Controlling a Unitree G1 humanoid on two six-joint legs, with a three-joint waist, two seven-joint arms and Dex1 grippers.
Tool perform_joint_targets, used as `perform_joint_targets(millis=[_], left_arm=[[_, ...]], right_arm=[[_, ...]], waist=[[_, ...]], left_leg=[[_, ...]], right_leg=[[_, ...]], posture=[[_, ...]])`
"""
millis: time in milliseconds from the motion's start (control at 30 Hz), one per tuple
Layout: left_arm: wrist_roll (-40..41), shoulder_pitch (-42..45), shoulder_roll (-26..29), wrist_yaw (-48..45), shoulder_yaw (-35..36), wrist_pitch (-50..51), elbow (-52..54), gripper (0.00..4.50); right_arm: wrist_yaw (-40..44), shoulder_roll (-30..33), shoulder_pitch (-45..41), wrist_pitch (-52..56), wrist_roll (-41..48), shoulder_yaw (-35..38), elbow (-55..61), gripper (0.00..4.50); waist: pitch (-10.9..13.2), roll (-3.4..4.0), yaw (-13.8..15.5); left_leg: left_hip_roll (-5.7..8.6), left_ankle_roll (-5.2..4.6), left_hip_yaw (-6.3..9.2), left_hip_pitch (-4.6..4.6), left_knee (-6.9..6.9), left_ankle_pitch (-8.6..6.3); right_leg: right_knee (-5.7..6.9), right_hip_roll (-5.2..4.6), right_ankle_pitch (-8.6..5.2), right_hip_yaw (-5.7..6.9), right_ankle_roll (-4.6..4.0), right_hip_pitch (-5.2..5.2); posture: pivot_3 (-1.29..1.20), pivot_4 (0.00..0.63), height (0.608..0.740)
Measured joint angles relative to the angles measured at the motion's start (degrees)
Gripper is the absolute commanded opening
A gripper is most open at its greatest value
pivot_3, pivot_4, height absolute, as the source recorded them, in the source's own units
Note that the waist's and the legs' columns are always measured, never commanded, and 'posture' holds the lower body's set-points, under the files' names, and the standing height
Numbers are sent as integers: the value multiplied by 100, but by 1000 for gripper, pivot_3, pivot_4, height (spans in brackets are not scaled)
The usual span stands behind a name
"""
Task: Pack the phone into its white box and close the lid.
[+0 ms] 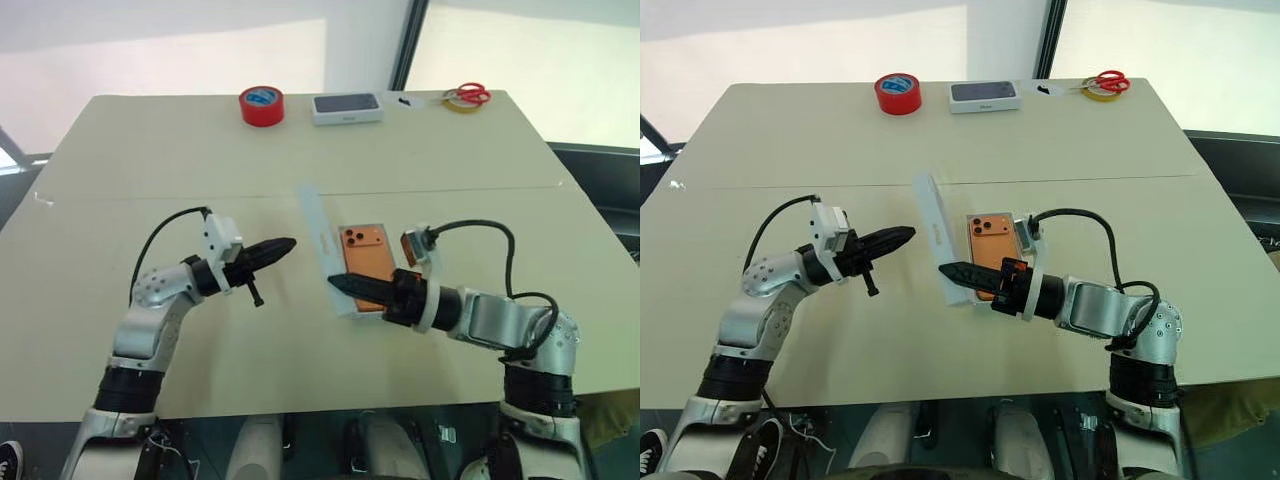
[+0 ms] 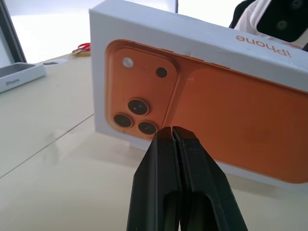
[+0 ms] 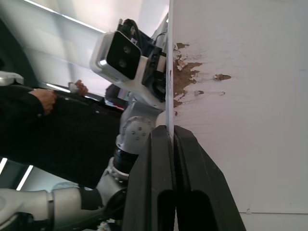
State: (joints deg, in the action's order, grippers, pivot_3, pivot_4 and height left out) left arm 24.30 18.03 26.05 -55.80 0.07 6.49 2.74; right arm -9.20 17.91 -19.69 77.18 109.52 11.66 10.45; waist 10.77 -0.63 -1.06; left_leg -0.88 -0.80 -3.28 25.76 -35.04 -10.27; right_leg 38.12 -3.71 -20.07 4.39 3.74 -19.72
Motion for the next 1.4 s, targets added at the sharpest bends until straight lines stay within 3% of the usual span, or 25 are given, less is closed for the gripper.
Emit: perform_joint_targets(millis=[267,567,667,767,967,1167,1267,1367,1400], left_arm=[[-134,-234,-137,41,-313,20,186,58],[-531,-246,-477,138,-680,-261,-220,58],[-648,-151,-648,182,-788,-365,-497,0],[-745,25,-819,183,-855,-455,-718,0],[-928,513,-1353,238,-1088,-603,-1180,0],[-1011,744,-1710,322,-1295,-624,-1347,0],[-1013,692,-1503,234,-1289,-601,-1338,0],[-1009,606,-1220,159,-1252,-573,-1325,0],[-1005,575,-1136,130,-1240,-570,-1296,0]], right_arm=[[-314,811,-4,-765,167,-873,-154,0],[-397,955,-21,-1393,89,-1107,-188,0],[-315,1051,-2,-1437,2,-1104,-202,903],[-230,1214,2,-1508,-130,-1067,-356,2342],[1028,2113,-149,-1428,-1327,-877,-243,2342],[2595,2970,-545,-2254,-3963,-990,-527,2342],[3081,3065,-593,-2995,-5324,-1320,-555,1458],[3318,2989,-581,-3456,-6218,-1509,-591,63],[3407,2985,-572,-3626,-6509,-1571,-588,63]], waist=[[-2,-5,59],[-5,-8,53],[-5,-8,75],[-5,-8,97],[-7,-9,211],[-7,-10,156],[-7,-9,159],[-5,-6,173],[-5,-6,178]], left_leg=[[1,-8,-3,14,-8,-4],[0,-8,-3,12,-10,-4],[0,-10,-2,13,-12,-3],[0,-11,-3,15,-12,-2],[0,-17,-4,25,-21,-2],[0,-25,-11,48,-25,-4],[-5,-23,-13,60,-18,-1],[-5,-20,-19,65,-20,2],[-4,-20,-20,66,-22,2]], right_leg=[[-9,-2,1,-1,3,-2],[-6,-1,3,-1,6,-2],[-7,-2,5,-1,10,-2],[-9,-2,5,-1,11,-3],[-10,-2,8,1,15,-6],[-9,3,13,-9,25,-35],[-4,15,13,-10,25,-54],[-2,12,13,-9,25,-58],[-2,10,14,-9,26,-56]], posture=[[0,150,740],[0,150,740],[0,150,740],[0,150,740],[0,150,740],[0,150,740],[0,150,740],[0,150,740],[0,150,740]])
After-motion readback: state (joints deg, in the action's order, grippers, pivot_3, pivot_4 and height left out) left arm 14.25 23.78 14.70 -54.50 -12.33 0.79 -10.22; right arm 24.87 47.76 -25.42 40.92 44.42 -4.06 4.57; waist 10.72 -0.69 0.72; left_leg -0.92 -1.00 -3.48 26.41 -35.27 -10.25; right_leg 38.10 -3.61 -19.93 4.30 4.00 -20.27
